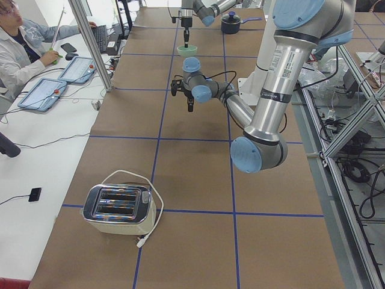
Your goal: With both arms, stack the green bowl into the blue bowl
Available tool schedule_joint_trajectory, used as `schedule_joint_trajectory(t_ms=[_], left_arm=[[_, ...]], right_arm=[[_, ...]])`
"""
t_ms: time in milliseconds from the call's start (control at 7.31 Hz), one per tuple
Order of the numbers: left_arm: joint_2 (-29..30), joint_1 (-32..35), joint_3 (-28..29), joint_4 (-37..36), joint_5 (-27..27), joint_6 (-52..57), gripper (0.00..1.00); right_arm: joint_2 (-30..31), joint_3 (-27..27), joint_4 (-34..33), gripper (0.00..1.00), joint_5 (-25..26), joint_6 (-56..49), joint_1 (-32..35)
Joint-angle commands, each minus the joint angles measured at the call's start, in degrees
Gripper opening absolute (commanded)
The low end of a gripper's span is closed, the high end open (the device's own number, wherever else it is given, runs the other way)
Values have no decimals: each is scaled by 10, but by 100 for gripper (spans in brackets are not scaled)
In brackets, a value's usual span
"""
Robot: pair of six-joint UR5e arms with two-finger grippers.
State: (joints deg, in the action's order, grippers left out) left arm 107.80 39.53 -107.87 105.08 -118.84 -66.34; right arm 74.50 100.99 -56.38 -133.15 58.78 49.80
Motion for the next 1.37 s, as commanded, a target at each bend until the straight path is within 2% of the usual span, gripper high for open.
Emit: schedule_joint_trajectory(t_ms=[0, 274, 547, 821, 1232], left_arm=[[-21, 16, -8, 2, -8, 19, 88], [-63, 37, -22, 3, -8, 83, 88], [-82, 60, -24, 4, -29, 115, 88], [-103, 84, -23, 8, -45, 152, 89], [-119, 89, -20, 33, -46, 153, 89]], right_arm=[[-57, 45, -132, 0, 62, 4, -38], [-98, 62, -215, 0, 103, 4, -75], [-129, 67, -264, 0, 168, 5, -122], [-162, 66, -314, 0, 210, 9, -159], [-175, 62, -315, 0, 248, 28, -209]])
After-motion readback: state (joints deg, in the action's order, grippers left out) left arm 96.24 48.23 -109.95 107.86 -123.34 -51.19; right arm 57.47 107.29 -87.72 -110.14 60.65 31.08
